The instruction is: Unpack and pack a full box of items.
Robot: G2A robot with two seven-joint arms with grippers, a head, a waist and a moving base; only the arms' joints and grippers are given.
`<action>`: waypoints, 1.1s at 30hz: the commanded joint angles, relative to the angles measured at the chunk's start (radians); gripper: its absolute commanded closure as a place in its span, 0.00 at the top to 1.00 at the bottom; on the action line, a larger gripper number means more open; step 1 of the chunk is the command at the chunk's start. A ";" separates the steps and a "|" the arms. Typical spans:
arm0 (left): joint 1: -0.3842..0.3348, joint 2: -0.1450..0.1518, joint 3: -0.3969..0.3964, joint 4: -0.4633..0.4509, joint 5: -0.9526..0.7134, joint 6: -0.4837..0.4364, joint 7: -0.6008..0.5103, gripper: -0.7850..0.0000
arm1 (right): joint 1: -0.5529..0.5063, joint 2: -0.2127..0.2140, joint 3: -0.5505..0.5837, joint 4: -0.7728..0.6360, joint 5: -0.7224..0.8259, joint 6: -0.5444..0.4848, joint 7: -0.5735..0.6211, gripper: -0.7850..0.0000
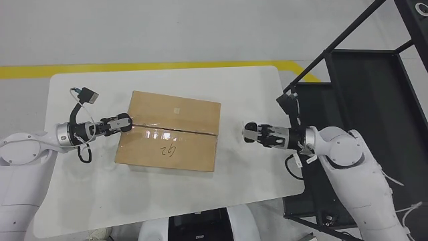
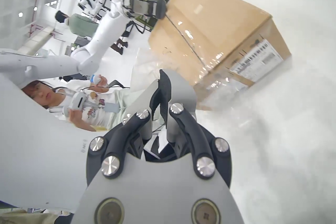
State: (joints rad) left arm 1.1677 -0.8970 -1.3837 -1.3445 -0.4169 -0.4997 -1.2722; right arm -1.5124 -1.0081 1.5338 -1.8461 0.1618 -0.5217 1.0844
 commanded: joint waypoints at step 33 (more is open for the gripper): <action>0.000 0.000 0.000 0.000 0.000 0.000 0.000 1.00 | 0.295 -0.049 -0.397 -0.001 -0.051 0.180 -0.152 0.00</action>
State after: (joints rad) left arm 1.1677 -0.8970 -1.3837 -1.3445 -0.4169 -0.4997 -1.2722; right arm -1.2179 -1.0574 1.1370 -1.8472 0.1111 -0.3415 0.9325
